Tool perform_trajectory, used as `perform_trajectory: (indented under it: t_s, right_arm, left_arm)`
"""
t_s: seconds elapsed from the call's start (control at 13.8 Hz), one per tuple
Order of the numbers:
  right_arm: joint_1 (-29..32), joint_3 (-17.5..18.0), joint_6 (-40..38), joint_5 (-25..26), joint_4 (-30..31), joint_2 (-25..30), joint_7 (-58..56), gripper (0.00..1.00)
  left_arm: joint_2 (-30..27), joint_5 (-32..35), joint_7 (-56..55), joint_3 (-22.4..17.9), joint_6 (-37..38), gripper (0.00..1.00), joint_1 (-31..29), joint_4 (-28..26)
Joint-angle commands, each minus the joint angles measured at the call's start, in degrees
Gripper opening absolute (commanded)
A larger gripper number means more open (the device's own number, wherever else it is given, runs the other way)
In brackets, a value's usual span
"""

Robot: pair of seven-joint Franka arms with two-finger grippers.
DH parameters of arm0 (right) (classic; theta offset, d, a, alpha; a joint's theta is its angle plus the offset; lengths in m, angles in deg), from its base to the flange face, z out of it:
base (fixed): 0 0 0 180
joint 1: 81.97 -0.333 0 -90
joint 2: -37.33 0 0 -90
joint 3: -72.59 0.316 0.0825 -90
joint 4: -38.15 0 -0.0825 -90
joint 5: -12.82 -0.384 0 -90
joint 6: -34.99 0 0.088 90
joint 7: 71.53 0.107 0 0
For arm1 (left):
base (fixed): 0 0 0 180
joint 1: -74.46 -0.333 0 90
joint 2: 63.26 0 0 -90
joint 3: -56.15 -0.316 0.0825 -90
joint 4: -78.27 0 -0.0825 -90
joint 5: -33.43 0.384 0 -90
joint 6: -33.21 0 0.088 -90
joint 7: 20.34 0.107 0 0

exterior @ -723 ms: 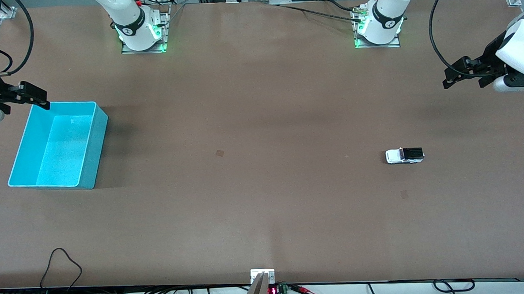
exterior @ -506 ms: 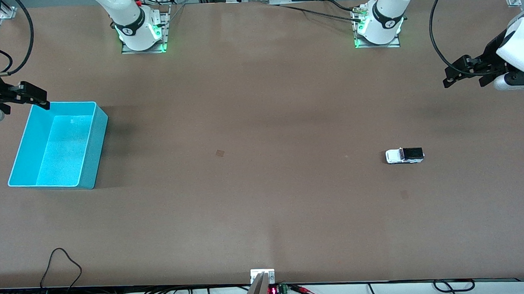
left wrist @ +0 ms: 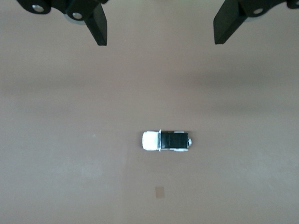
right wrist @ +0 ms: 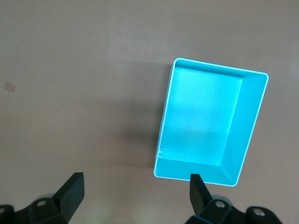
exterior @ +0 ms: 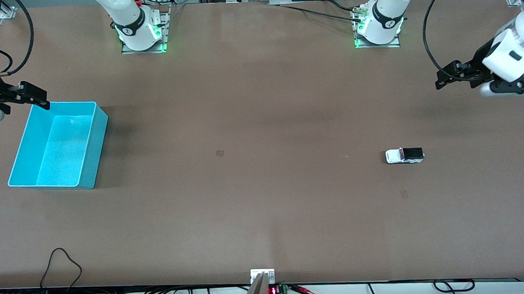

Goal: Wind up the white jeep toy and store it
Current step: 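Reach the left gripper down toward the white toy jeep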

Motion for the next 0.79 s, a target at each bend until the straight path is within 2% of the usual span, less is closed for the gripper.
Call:
perform_trajectory:
  t_s: [0.0, 0.14, 0.36, 0.58, 0.72]
  right_arm:
    - [0.0, 0.3, -0.4, 0.8, -0.2, 0.3, 0.8, 1.0]
    - [0.2, 0.2, -0.5, 0.4, -0.2, 0.0, 0.9, 1.0]
    - [0.2, 0.2, -0.4, 0.2, -0.2, -0.7, 0.9, 1.0]
    - [0.2, 0.2, -0.3, 0.5, -0.2, -2.0, 0.1, 1.0]
    - [-0.1, 0.3, -0.4, 0.8, -0.2, -2.4, -0.1, 1.0]
  left_arm:
    - [5.7, 1.2, 0.9, 0.5, -1.3, 1.0, 0.0, 0.3]
    - [11.2, 1.1, 2.2, 0.4, -1.7, 1.0, 0.1, 1.3]
    - [16.1, 1.2, 3.6, 0.4, -5.6, 1.0, -0.4, 1.7]
    - [20.4, 4.7, 11.4, 0.4, -11.4, 1.0, -1.0, 1.5]
    - [22.4, 4.9, 17.8, 0.4, -12.6, 1.0, -1.1, 1.5]
